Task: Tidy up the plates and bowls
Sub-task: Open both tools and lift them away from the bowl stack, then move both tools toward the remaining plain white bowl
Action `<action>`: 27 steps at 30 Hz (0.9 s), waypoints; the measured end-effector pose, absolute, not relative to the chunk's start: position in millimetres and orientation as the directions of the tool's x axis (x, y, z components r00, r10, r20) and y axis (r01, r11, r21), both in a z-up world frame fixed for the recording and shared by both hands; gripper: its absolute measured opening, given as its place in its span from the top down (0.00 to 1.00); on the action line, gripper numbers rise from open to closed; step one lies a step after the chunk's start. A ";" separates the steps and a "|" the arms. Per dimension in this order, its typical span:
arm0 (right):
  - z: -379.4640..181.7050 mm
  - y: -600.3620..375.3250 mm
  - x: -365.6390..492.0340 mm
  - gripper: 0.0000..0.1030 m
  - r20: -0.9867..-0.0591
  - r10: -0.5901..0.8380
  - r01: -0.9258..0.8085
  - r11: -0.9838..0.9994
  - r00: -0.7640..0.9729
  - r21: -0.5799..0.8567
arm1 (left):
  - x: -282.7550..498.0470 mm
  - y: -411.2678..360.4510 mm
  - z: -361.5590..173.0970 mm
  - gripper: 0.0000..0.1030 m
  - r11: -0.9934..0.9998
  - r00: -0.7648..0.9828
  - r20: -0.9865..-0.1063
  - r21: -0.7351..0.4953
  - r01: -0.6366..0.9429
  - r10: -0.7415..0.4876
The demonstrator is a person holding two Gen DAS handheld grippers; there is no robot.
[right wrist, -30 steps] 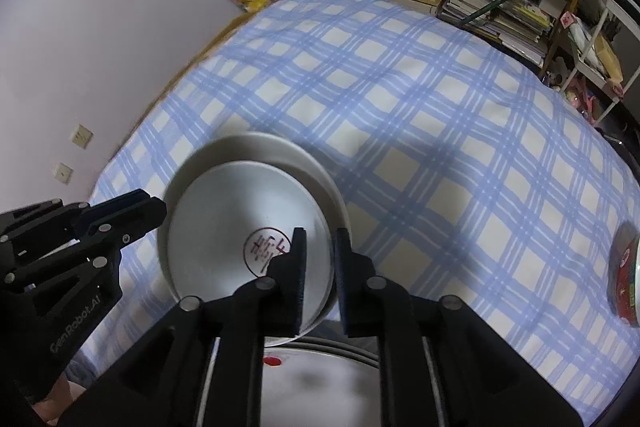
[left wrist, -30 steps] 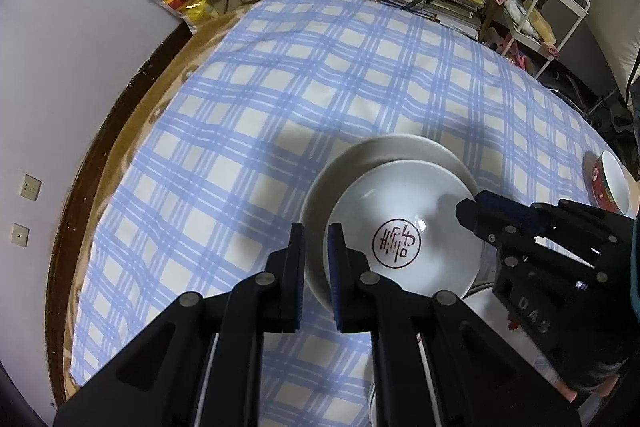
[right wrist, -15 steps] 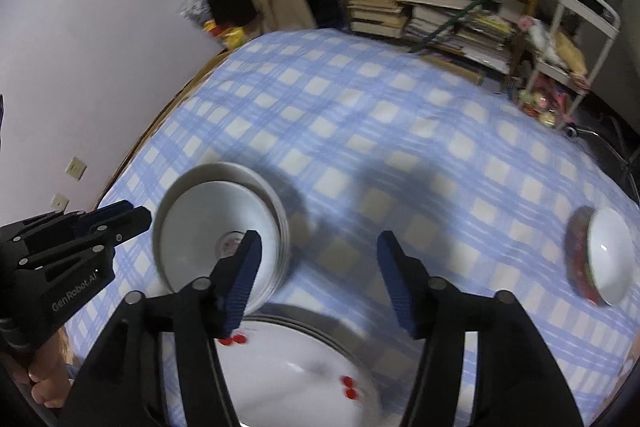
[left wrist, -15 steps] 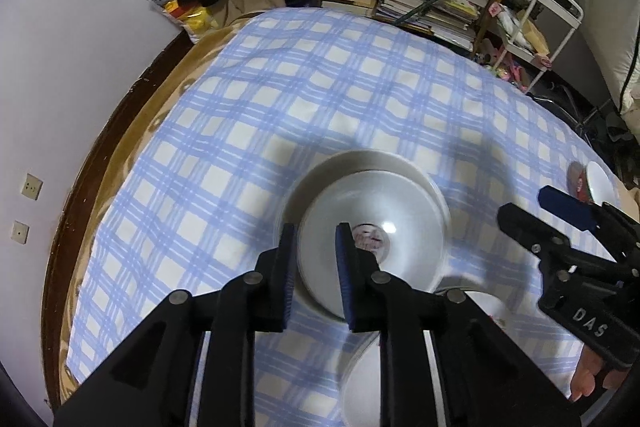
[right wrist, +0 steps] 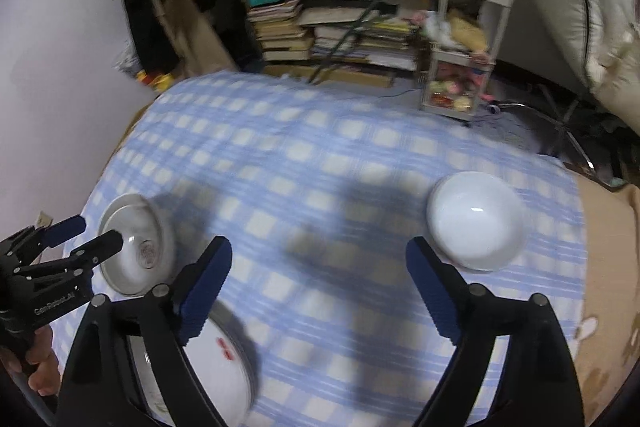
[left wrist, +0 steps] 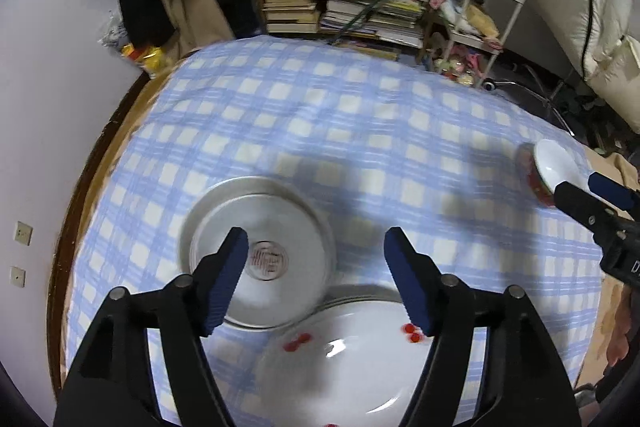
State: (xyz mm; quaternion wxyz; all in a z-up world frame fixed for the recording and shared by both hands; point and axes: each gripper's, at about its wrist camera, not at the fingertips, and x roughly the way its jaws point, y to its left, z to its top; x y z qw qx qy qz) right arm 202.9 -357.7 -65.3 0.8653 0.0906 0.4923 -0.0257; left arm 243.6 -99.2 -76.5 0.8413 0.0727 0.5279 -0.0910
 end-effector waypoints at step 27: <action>-100.7 -526.0 199.9 0.00 -0.883 -0.059 0.331 0.937 0.466 0.113 | 282.4 -277.9 -101.6 0.28 0.925 0.373 -0.912 -0.019 0.380 -0.172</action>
